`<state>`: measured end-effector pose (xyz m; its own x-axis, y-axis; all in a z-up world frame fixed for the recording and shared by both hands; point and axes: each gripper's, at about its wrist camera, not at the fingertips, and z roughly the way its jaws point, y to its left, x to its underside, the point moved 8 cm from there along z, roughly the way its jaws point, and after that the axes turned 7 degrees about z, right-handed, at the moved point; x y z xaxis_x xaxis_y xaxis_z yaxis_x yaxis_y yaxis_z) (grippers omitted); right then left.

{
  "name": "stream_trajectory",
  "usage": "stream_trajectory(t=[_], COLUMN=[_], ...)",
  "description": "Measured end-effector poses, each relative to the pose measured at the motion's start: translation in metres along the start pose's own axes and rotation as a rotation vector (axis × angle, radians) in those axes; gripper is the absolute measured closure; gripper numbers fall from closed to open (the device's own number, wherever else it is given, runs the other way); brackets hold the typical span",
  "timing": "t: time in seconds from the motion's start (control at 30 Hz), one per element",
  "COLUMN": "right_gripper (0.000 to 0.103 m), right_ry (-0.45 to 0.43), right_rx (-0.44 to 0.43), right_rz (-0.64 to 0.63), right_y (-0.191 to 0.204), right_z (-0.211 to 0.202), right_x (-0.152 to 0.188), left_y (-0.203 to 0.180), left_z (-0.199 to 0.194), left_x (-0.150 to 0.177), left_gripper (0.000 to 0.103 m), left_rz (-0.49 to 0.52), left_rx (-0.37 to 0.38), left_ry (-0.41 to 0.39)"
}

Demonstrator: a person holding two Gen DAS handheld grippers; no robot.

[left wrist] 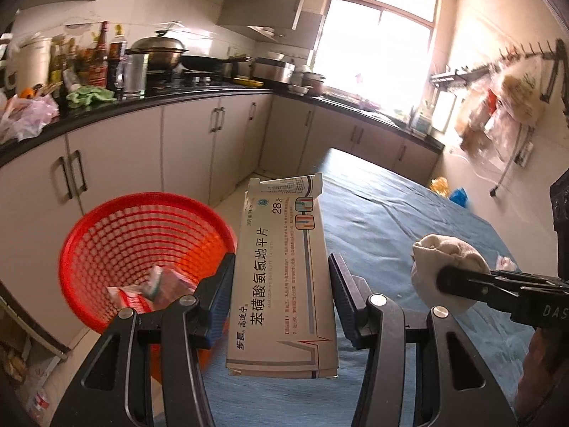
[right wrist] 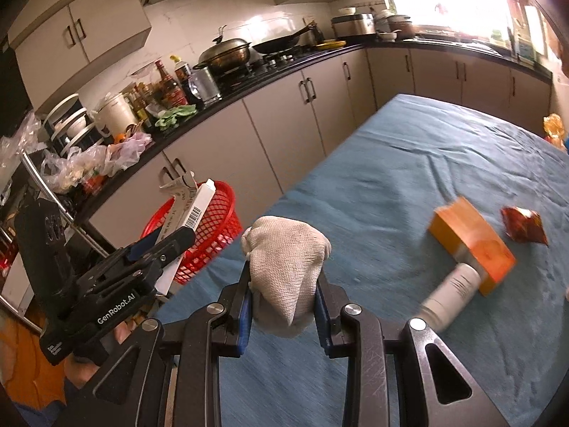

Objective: Collect trash
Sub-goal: 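Open both tools over the red basket to drop the box and towel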

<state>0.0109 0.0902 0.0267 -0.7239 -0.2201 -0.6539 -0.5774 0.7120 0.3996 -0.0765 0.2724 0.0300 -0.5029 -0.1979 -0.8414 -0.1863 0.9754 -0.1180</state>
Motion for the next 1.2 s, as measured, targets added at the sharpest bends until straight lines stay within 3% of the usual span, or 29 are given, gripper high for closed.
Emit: stream_trajectory(t=[0.47,0.87,1.0,1.1,1.2], right_gripper=[0.071,0.07,0.065,0.051,0.049], right_ry=[0.042,0.117,0.139,0.14,0.131], right_rx=[-0.067,-0.121,-0.125,-0.122,-0.139], right_rz=[-0.06,-0.051,-0.044,-0.031,-0.008], right_y=[0.066,0.109,0.122,0.123,0.118], right_z=[0.049,0.111,0.135,0.147,0.144], right_x=[-0.022,-0.034,-0.037,-0.041,-0.043], left_y=[0.08,0.131,0.137,0.141,0.139], left_z=[-0.012,-0.001,0.0,0.001,0.001], left_x=[-0.004,0.011,0.014,0.016,0.016], left_gripper=[0.053,0.053,0.052,0.05,0.046], left_rz=[-0.109,-0.188,-0.209,-0.226,-0.216], left_rx=[-0.113,-0.181,-0.19,-0.179,-0.176], left_ry=[-0.027,0.016,0.016,0.021,0.018])
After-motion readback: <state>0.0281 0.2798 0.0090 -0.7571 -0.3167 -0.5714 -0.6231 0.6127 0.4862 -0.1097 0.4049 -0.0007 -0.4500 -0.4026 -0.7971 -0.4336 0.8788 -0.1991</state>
